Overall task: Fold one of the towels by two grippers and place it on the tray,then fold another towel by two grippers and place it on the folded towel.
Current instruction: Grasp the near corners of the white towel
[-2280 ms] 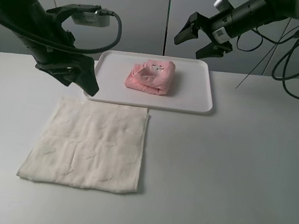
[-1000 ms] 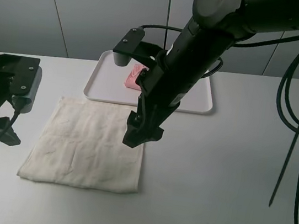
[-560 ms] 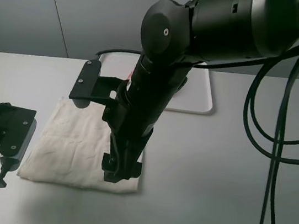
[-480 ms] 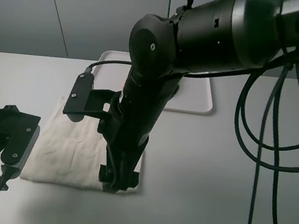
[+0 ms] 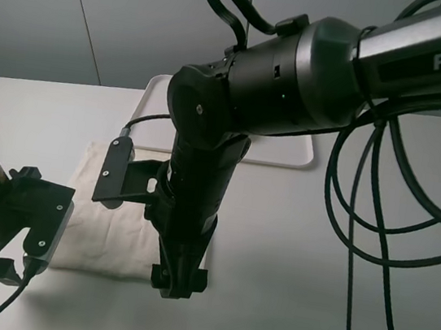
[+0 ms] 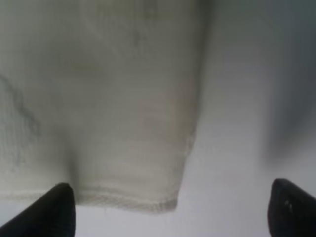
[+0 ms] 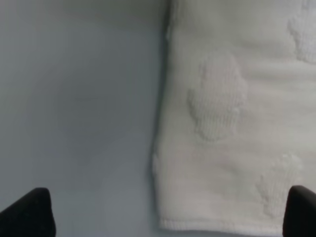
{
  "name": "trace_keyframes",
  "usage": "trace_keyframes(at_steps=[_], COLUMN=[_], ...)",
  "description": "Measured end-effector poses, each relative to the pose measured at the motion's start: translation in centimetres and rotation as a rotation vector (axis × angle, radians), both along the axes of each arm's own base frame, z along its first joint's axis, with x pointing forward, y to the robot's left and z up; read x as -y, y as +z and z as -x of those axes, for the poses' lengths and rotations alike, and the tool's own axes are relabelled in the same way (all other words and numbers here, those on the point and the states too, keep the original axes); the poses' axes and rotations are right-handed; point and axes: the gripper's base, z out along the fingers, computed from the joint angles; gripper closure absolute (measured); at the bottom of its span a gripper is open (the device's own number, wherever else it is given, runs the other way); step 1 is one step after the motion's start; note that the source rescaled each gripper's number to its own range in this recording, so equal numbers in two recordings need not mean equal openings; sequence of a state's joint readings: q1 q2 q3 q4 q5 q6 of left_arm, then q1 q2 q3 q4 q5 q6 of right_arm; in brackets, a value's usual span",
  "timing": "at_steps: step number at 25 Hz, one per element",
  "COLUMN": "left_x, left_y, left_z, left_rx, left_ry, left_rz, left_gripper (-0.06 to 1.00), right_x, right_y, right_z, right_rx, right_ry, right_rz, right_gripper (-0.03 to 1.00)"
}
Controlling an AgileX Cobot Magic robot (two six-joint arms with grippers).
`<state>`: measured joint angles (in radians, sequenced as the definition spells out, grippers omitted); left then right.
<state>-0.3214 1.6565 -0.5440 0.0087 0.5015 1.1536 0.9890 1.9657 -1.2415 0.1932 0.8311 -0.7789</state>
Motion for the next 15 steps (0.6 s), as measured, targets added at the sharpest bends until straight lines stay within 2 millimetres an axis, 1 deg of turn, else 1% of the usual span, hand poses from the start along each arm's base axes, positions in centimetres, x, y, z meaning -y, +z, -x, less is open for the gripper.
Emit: trace_keyframes(at_steps=[3,12,15], left_x=[0.0,0.1,0.1], left_y=[-0.4,-1.4,-1.5], left_z=[0.0,0.1,0.1], left_rx=[-0.016,-0.055,-0.058], left_ry=[-0.002,-0.014,-0.018], left_rz=[-0.004,-0.014,-0.015], left_gripper=[-0.06,-0.06,-0.06], right_x=[0.0,-0.1,-0.1], right_y=[-0.1,-1.4,-1.4], right_z=[0.0,-0.1,0.0], right_rx=[0.002,-0.001,-0.004], right_ry=[-0.003,0.009,0.016], right_rz=[-0.003,0.029,0.035], right_gripper=[-0.03,-0.03,-0.03])
